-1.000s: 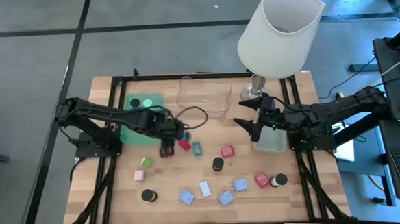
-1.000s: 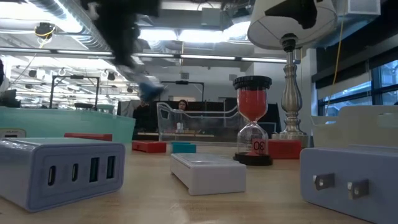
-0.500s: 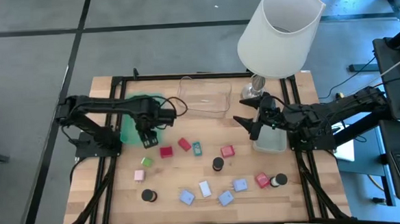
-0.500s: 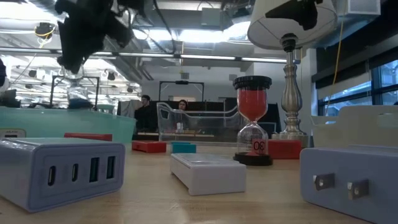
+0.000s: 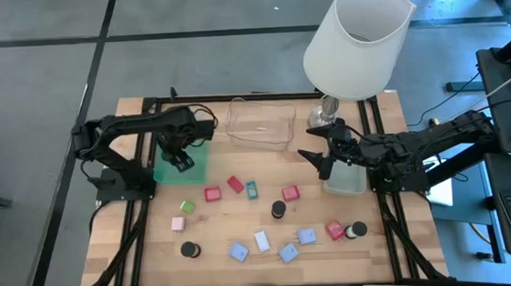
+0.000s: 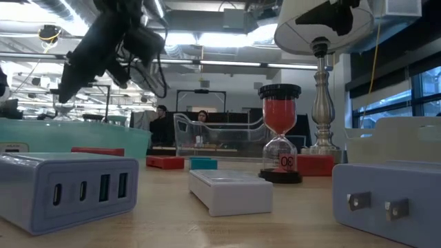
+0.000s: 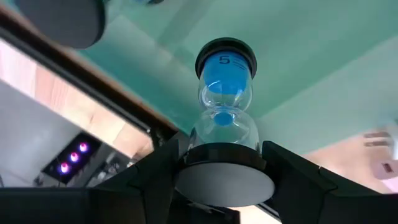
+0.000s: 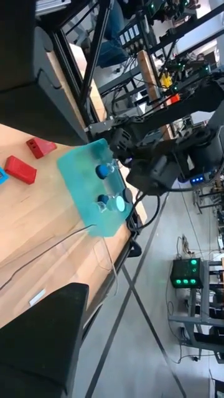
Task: Pick & Place Office items
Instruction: Put the blue hourglass into the green bin
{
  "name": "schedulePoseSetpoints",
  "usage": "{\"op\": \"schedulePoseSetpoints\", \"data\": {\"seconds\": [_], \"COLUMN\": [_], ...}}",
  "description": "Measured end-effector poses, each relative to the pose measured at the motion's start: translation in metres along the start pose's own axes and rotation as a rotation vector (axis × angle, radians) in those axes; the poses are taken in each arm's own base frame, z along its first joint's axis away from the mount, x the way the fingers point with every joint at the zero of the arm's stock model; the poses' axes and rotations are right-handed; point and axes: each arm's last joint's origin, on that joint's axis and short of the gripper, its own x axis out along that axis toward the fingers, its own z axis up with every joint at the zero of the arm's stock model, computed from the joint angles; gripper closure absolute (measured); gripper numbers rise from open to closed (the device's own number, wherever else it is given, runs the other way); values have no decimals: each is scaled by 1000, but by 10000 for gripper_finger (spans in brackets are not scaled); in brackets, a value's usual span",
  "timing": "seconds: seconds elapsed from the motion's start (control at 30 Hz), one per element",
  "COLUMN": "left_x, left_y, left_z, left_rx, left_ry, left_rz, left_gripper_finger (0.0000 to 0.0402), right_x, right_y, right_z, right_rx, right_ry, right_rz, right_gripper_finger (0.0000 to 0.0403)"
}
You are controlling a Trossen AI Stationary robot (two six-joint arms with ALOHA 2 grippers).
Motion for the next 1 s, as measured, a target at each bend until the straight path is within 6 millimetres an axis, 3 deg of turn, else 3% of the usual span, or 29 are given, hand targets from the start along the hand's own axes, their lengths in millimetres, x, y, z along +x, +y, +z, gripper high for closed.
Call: {"op": "schedulePoseSetpoints", "data": {"seconds": [0.2,1.0], "left_x": [9,10], "left_y": [12,11], "left_z": [6,17], "left_rx": [-68,-178], "left_ry": [3,-82], "left_rz": [-4,-10], "left_gripper_finger": [187,187], "right_x": [0,0], "right_y": [0,0], "right_z": [-1,-2], "right_rx": [-7,-11], "right_ry": [7,14], "right_rz": [-5,-4], "right_gripper_finger": [21,21]}}
